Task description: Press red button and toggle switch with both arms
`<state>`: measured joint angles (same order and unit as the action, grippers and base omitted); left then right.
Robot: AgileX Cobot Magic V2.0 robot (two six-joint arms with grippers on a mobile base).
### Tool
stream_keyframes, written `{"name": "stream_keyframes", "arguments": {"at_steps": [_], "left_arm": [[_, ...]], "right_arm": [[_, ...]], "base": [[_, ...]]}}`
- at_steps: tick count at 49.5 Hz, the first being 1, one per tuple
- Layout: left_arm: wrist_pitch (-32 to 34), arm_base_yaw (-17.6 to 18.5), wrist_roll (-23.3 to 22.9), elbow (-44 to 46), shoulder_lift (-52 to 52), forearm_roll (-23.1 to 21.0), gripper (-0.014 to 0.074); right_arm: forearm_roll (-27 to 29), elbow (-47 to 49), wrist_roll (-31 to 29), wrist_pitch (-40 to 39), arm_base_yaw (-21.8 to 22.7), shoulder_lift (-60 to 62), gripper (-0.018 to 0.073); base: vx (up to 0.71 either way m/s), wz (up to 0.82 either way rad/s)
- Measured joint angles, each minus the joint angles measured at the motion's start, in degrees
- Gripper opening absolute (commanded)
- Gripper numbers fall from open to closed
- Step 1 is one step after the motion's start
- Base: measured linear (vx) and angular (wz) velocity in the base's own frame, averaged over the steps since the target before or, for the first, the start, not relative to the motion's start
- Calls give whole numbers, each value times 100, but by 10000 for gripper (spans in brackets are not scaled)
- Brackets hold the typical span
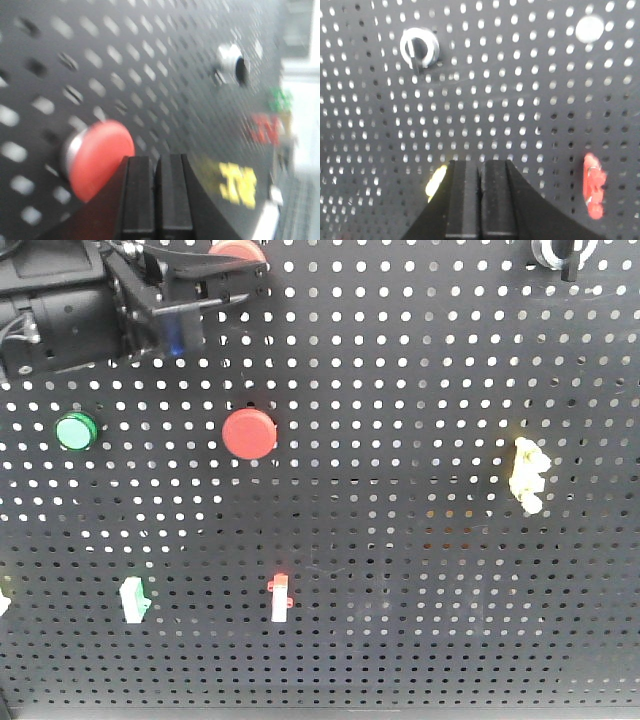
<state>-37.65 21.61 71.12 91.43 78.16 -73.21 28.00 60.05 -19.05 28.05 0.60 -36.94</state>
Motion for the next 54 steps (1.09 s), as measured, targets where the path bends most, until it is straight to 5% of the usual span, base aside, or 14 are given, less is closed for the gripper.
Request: {"name": "stream_keyframes", "arguments": {"at_steps": [11, 12, 28, 54], "left_arm": [[-463, -18, 0, -814, -817, 620, 2], [-261, -18, 0, -1644, -1485, 657, 2], [472, -18, 0, -3963, -3148, 705, 2], [670, -18, -83, -4154, -3424, 685, 2]], "right_arm": [[417, 220, -684, 707, 0, 0, -3], [1164, 423, -1249, 769, 0, -90, -3], [4342, 1323, -3448, 1951, 0, -1910, -3], [4608, 2682, -3449, 1909, 0, -3550, -3]], "base": [[0, 0], [0, 0], [0, 0], [0, 0]]}}
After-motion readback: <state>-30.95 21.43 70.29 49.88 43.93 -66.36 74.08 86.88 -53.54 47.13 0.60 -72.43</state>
